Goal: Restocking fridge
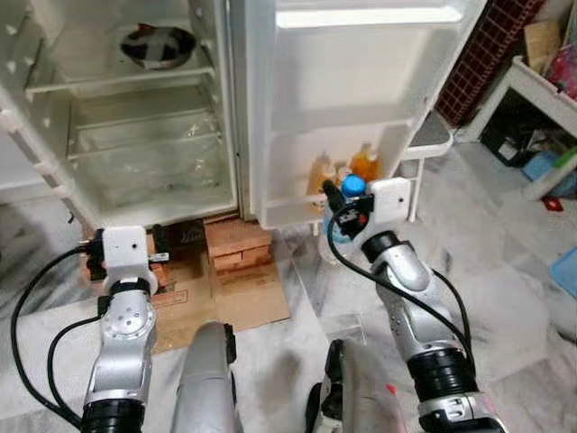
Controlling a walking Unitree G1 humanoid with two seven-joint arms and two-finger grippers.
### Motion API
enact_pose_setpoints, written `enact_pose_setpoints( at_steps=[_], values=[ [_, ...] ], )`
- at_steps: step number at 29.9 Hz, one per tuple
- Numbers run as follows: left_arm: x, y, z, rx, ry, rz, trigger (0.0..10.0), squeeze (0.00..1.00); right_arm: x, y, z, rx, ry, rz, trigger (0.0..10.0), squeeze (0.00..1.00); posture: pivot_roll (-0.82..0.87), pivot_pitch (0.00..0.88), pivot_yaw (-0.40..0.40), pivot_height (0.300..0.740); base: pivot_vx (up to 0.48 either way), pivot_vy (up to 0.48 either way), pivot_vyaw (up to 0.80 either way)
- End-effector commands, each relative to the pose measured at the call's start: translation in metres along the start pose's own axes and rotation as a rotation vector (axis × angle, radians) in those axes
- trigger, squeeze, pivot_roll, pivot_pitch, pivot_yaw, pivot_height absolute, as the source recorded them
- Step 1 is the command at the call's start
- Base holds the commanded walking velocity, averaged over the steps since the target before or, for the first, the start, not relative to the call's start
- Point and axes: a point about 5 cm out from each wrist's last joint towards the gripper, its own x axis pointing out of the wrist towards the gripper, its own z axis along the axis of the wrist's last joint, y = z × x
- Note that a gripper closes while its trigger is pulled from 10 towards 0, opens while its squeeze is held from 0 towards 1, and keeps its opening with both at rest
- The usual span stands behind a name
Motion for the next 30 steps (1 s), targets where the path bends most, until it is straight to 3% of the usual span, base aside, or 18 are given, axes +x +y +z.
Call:
enact_pose_setpoints(
  at_steps=[1, 8, 10, 16, 30],
  values=[
    [-0.0008, -0.0011, 0.0016, -0.001, -0.012, -0.007, 10.0, 0.00, 0.0015, 0.0008, 0.0081, -0.003, -0.038, 0.008, 10.0, 0.00, 0.06, 0.153, -0.079, 0.641, 0.247, 0.000, 0.00],
    [-0.0002, -0.0011, 0.0020, 0.000, -0.014, -0.006, 10.0, 0.00, 0.0013, 0.0056, 0.0090, -0.011, -0.039, 0.051, 10.0, 0.00, 0.06, 0.152, -0.079, 0.641, 0.322, 0.000, 0.00],
    [0.0000, -0.0010, 0.0020, -0.001, -0.014, -0.006, 10.0, 0.00, 0.0014, 0.0071, 0.0088, -0.045, -0.035, 0.066, 10.0, 0.00, 0.06, 0.152, -0.079, 0.641, 0.349, 0.000, 0.80],
    [0.0005, -0.0012, 0.0019, -0.003, -0.013, -0.005, 10.0, 0.00, 0.0016, 0.0085, 0.0091, -0.019, -0.046, 0.067, 10.0, 0.00, 0.06, 0.150, -0.079, 0.641, 0.349, 0.000, 0.63],
    [0.0014, -0.0027, 0.0024, -0.010, -0.018, -0.011, 10.0, 0.00, 0.0030, 0.0070, 0.0107, -0.007, -0.052, 0.065, 10.0, 0.00, 0.06, 0.144, -0.084, 0.641, 0.362, 0.000, 0.00]
  ],
)
